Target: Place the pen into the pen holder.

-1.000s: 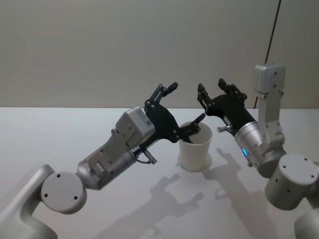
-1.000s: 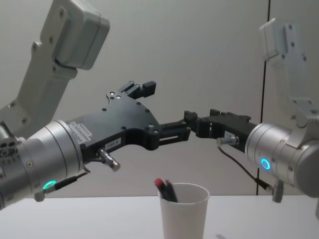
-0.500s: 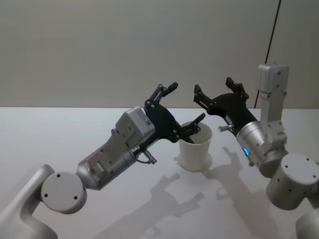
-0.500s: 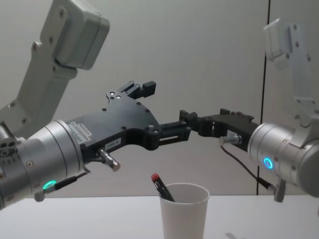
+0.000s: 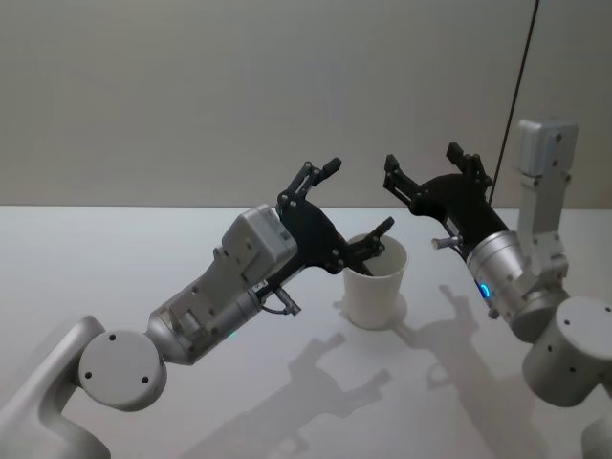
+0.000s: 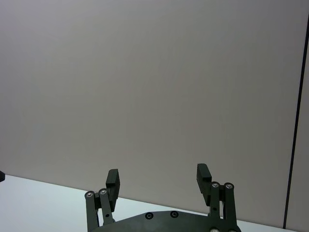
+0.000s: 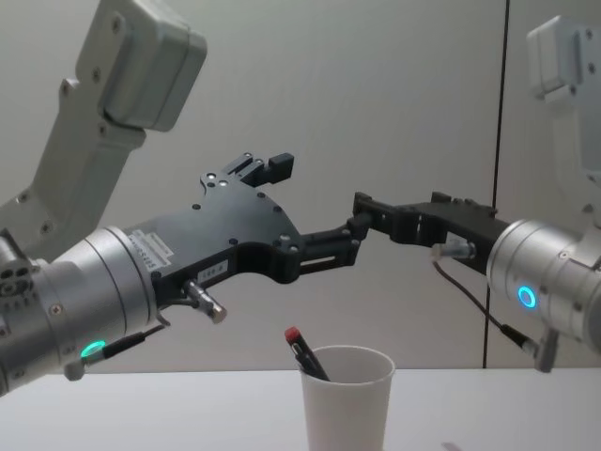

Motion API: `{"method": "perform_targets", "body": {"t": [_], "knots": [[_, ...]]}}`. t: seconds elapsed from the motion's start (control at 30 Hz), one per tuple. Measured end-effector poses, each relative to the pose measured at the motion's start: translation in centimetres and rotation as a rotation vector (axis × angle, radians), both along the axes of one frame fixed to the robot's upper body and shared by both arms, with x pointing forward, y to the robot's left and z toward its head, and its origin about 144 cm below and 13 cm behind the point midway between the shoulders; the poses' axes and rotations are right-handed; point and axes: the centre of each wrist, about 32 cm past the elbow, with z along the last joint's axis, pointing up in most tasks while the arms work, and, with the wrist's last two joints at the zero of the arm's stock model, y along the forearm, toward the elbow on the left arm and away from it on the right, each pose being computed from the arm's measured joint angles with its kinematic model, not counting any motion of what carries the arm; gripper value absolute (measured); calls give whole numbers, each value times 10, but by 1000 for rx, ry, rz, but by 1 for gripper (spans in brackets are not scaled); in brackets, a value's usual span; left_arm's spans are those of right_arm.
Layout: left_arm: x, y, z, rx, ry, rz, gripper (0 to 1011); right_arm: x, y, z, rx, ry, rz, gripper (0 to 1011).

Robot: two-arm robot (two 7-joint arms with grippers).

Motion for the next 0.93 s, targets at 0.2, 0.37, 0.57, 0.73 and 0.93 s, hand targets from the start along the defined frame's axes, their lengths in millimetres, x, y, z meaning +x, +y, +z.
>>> {"method": "perform_targets", "body": {"t": [0.2, 0.37, 0.57, 0.73, 0.93], "knots": [[0, 0, 0, 0, 0, 0, 1004, -2, -2, 1, 6, -4, -5, 1001], [0, 0, 0, 0, 0, 0, 1004, -3, -3, 2, 9, -8, -6, 1001], [0, 0, 0, 0, 0, 0, 1004, -4, -5, 3, 12, -10, -8, 1001], [0, 0, 0, 0, 0, 0, 1004, -5, -5, 3, 14, -11, -9, 1001], [0, 0, 0, 0, 0, 0, 1004, -5, -5, 4, 15, -11, -10, 1002]]}}
